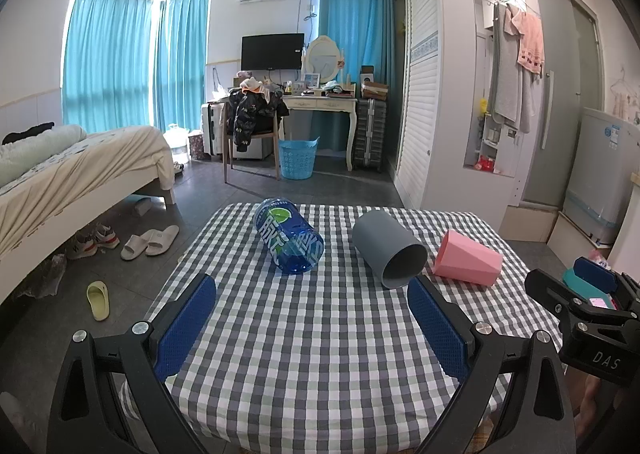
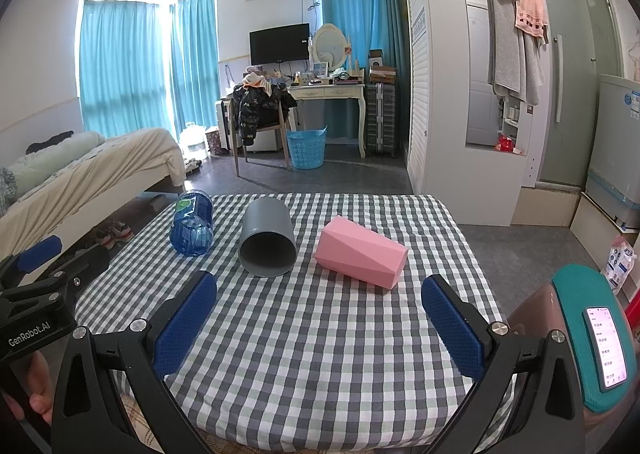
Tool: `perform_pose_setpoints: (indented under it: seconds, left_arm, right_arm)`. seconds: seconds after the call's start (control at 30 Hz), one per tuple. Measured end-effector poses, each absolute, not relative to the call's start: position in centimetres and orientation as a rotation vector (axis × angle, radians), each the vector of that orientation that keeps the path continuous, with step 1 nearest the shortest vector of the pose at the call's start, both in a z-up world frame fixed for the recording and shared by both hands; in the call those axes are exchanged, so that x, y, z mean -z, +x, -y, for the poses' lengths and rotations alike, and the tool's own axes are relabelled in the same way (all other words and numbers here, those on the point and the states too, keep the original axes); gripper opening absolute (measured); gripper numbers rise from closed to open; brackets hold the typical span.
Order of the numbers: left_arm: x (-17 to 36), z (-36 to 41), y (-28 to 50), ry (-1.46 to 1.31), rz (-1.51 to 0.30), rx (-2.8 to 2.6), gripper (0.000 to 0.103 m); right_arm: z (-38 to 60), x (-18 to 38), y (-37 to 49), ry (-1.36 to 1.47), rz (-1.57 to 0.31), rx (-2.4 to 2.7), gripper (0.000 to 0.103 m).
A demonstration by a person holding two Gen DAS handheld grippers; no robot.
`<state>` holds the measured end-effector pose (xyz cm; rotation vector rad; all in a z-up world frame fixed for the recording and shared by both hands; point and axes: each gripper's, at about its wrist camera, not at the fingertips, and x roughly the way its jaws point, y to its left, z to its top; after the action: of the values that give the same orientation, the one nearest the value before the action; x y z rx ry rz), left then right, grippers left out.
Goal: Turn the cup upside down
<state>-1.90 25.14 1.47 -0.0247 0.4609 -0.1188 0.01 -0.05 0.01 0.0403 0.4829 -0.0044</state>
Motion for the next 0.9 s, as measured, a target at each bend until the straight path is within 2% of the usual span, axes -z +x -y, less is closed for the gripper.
perform_pose_setpoints:
  seconds: [0.9]
  left_arm:
    - [-1.4, -25.1, -1.7, -0.025, -0.462, 0.118, 0.099]
  right_arm:
    - [-1.1, 0.0, -0.2, 0.044, -0.488, 0.003, 0.103]
